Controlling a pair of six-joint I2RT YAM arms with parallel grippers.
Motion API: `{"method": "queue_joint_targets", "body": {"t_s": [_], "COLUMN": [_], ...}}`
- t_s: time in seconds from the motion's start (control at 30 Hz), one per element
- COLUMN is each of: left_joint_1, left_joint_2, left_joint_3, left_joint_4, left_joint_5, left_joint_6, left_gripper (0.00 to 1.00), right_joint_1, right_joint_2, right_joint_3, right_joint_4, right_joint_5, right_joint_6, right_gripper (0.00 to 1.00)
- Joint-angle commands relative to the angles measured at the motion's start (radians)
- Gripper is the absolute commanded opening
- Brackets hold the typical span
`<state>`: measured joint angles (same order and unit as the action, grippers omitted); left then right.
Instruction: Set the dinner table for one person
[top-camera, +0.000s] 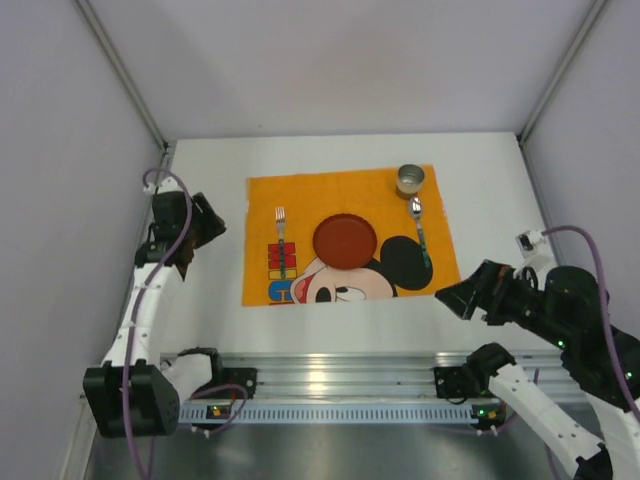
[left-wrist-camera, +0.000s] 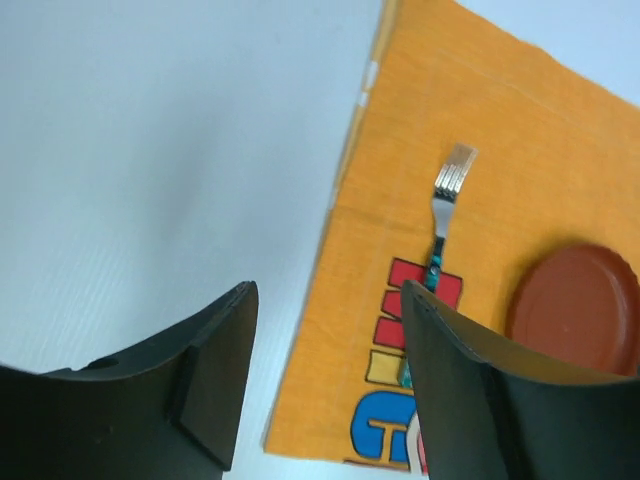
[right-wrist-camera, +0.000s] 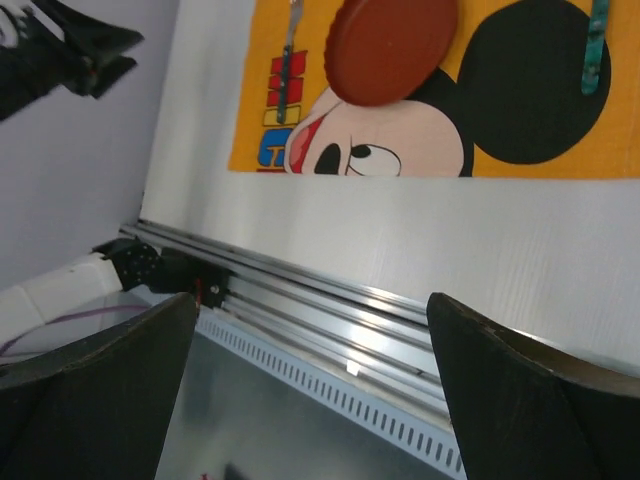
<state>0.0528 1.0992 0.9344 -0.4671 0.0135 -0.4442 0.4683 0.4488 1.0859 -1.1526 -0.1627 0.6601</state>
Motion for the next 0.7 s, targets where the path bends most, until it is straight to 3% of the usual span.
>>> {"method": "queue_joint_targets", "body": {"t_s": [0.0,0.03,0.07,0.1,0.13,0.23,0.4,0.67], "left_joint_1": [-0.002,-0.002,-0.002,-0.004,-0.005,-0.004,-0.002,-0.001], "left_joint_2": [-0.108,-0.149,-0.218,-0.252,-0.28,-0.357,-0.401,0.003], "left_joint_3": [-0.158,-0.207,-0.312,-0.362,-0.403,-0.551,-0.798,-0.773], "left_joint_4": [0.184,0.249,0.333,0.402,0.514,0.676,1.027,1.335], "left_joint_5": [-0.179,-0.181,-0.167,-0.162,-0.162,-0.205,-0.124,-0.061], "left_joint_6": [-0.096,-0.081,-0.042,0.005,0.113,0.255,0.351,0.352], "left_gripper": [0.64,0.69,0.89,0.99,0.99,0.99,0.99,0.99], "right_joint_1": [-0.005,-0.005,-0.005,-0.005,-0.005,-0.005,-0.003,-0.003], "right_joint_2": [-0.041,-0.051,-0.061,-0.082,-0.094,-0.159,-0.283,-0.318], "right_joint_3": [0.074,0.077,0.072,0.068,0.062,0.019,-0.006,-0.021], "right_joint_4": [0.007,-0.005,-0.043,-0.07,-0.088,-0.087,-0.019,0.053], "right_joint_5": [0.005,0.02,0.078,0.106,0.121,0.127,0.158,0.227], "right_joint_6": [0.044,0.058,0.111,0.14,0.15,0.147,0.078,0.029], "right_gripper": [1.0,1.0,1.0,1.0,1.0,1.0,1.0,1.0]}}
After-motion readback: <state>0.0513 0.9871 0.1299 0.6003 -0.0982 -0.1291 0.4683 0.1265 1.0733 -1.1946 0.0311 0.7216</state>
